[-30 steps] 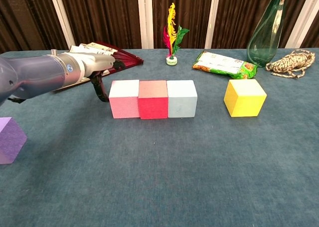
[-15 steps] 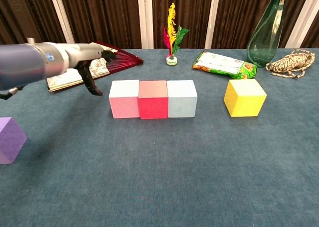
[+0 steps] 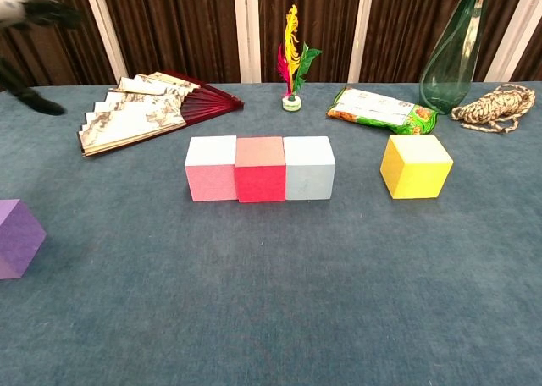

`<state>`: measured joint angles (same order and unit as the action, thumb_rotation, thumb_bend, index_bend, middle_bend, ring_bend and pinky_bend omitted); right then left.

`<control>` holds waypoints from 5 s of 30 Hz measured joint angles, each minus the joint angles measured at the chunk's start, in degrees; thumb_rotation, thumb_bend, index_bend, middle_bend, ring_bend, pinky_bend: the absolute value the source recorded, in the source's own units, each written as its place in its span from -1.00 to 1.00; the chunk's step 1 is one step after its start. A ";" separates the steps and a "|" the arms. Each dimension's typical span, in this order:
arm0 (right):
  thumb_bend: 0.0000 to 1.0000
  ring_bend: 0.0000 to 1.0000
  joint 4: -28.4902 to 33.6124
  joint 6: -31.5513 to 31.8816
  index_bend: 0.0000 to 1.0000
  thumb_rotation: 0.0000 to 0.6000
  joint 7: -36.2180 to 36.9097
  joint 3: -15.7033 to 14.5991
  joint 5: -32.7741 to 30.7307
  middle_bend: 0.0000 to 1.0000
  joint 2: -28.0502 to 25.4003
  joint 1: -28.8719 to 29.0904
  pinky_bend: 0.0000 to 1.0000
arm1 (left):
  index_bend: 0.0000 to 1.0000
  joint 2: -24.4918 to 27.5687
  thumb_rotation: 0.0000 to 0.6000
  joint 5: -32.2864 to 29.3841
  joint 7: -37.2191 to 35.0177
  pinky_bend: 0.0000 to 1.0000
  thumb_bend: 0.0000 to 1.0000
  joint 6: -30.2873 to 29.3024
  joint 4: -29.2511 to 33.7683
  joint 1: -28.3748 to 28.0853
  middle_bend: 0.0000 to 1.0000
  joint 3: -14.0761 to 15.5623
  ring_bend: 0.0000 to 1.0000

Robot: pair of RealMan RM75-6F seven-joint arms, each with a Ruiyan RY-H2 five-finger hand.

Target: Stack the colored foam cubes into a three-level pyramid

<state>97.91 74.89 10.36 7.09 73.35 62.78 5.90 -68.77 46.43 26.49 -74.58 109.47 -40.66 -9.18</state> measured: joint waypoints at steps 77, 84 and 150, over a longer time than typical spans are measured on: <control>-0.35 -0.75 -20.82 -37.69 -1.00 1.00 -21.72 2.85 -22.28 -0.47 16.76 41.14 -0.99 | -1.00 12.18 1.00 10.56 -9.86 -0.96 -0.76 -1.62 5.76 17.20 -0.98 -0.44 -1.00; -0.35 -0.32 -22.30 -37.24 -1.00 1.00 -19.34 3.35 -22.85 -0.06 17.83 40.87 -0.79 | -1.00 11.98 1.00 10.67 -9.81 -0.96 -0.76 -1.34 5.61 17.30 -0.98 -0.58 -1.00; -0.35 -0.31 -6.18 -28.99 -1.00 1.00 -38.25 5.34 -45.07 -0.05 17.46 61.77 -0.76 | -1.00 14.21 1.00 10.17 -15.69 -0.96 -0.76 3.69 5.75 17.95 -0.98 -1.92 -1.00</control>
<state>91.72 45.90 -27.89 12.42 28.27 80.23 67.67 -54.57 56.60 10.80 -70.89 115.22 -22.71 -11.10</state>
